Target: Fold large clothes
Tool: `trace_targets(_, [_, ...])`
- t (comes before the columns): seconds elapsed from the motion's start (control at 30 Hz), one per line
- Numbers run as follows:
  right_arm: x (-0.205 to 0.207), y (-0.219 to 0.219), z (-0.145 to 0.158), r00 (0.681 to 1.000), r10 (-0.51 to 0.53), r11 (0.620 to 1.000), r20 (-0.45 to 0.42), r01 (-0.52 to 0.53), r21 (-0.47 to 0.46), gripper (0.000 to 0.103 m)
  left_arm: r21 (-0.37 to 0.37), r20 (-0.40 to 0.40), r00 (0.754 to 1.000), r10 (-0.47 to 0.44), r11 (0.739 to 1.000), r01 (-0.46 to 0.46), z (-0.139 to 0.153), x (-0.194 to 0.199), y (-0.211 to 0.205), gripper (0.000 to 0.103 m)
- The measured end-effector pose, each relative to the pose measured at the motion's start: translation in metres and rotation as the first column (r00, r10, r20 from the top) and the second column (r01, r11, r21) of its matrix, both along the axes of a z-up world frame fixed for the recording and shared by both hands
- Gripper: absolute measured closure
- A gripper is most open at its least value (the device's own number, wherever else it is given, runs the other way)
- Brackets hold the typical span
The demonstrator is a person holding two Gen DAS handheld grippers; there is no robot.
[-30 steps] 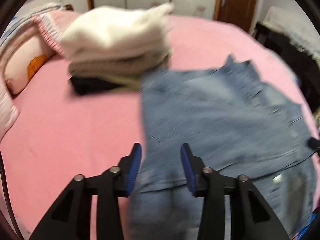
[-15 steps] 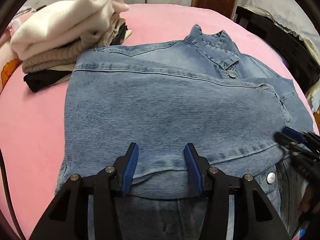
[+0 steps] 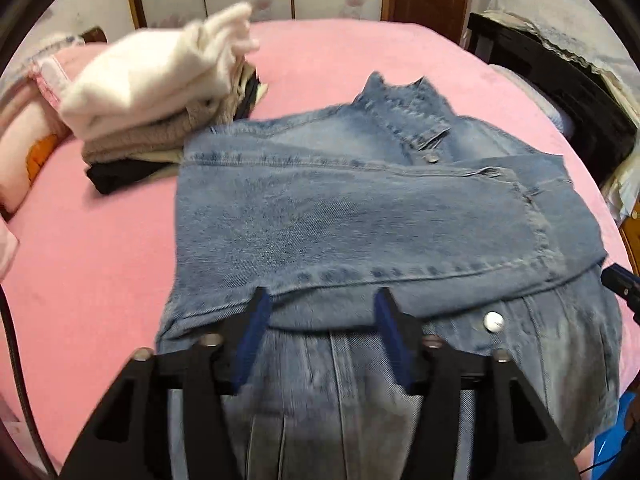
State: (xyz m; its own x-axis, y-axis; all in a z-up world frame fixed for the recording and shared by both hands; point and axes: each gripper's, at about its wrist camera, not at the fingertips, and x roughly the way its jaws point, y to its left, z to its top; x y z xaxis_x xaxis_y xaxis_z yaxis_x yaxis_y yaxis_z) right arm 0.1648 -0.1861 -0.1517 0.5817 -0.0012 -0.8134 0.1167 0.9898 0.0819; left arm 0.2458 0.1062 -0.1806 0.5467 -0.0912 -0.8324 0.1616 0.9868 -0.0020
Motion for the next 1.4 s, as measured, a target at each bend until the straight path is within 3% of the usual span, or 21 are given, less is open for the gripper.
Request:
trace_targets(0.07, [-0.008, 0.004, 0.01, 1.0, 0.004, 1.0, 0.02, -0.004, 0.006, 0.077, 0.002, 0.047, 0.999, 0.006, 1.0, -0.006, 0.018, -0.017, -0.002, 0.021])
trace_targets(0.13, [-0.02, 0.007, 0.025, 0.999, 0.01, 1.0, 0.047, -0.011, 0.029, 0.077, 0.006, 0.087, 0.996, 0.012, 1.0, -0.013, 0.035, -0.033, -0.005, 0.017])
trace_targets(0.43, [-0.074, 0.012, 0.078, 0.982, 0.032, 0.995, 0.186, -0.049, 0.084, 0.071, -0.083, 0.167, 0.984, 0.062, 0.995, -0.049, 0.102, -0.101, -0.001, 0.013])
trace_targets(0.63, [-0.119, 0.015, 0.101, 0.956, 0.064, 0.995, 0.285, -0.084, 0.056, 0.071, -0.18, 0.212, 0.973, 0.086, 0.982, -0.047, 0.119, -0.143, 0.009, 0.012])
trace_targets(0.77, [-0.147, 0.014, 0.104, 0.938, 0.08, 0.995, 0.338, -0.093, 0.023, 0.071, -0.17, 0.242, 0.966, 0.096, 0.984, -0.055, 0.115, -0.174, 0.012, 0.012])
trace_targets(0.97, [-0.183, 0.012, 0.092, 0.927, 0.112, 0.993, 0.357, -0.112, -0.021, 0.071, -0.098, 0.192, 0.981, 0.033, 0.995, -0.015, 0.093, -0.202, 0.009, 0.012])
trace_targets(1.23, [-0.225, 0.001, 0.083, 0.91, 0.124, 0.992, 0.395, -0.127, -0.018, 0.071, -0.042, 0.156, 0.987, 0.04, 0.999, -0.034, 0.065, -0.232, 0.019, 0.012])
trace_targets(1.4, [-0.226, -0.008, 0.061, 0.939, 0.101, 0.994, 0.329, -0.11, 0.009, 0.07, -0.037, 0.092, 0.993, 0.079, 0.996, -0.075, 0.045, -0.232, 0.033, 0.012])
